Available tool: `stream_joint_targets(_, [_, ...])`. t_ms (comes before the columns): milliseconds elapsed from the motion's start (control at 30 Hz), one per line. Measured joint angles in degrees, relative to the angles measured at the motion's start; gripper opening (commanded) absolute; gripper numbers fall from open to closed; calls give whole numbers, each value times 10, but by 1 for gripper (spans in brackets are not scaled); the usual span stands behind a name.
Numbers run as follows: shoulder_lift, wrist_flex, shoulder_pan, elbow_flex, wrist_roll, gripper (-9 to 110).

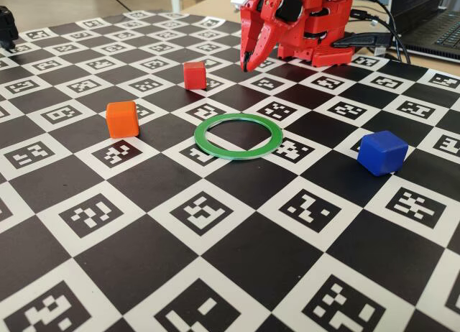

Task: Grab the red cube then put it in the green circle then put the blue cube on top and finally the orange cube on top

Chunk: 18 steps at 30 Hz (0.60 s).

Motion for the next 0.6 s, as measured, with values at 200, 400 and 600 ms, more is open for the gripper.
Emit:
stream_joint_targets(200, [-64, 3, -26, -70, 126, -6])
stream_joint_targets(400, [-218, 56, -57, -240, 272, -6])
stream_joint_targets(600, [-371, 129, -90, -417, 418, -6])
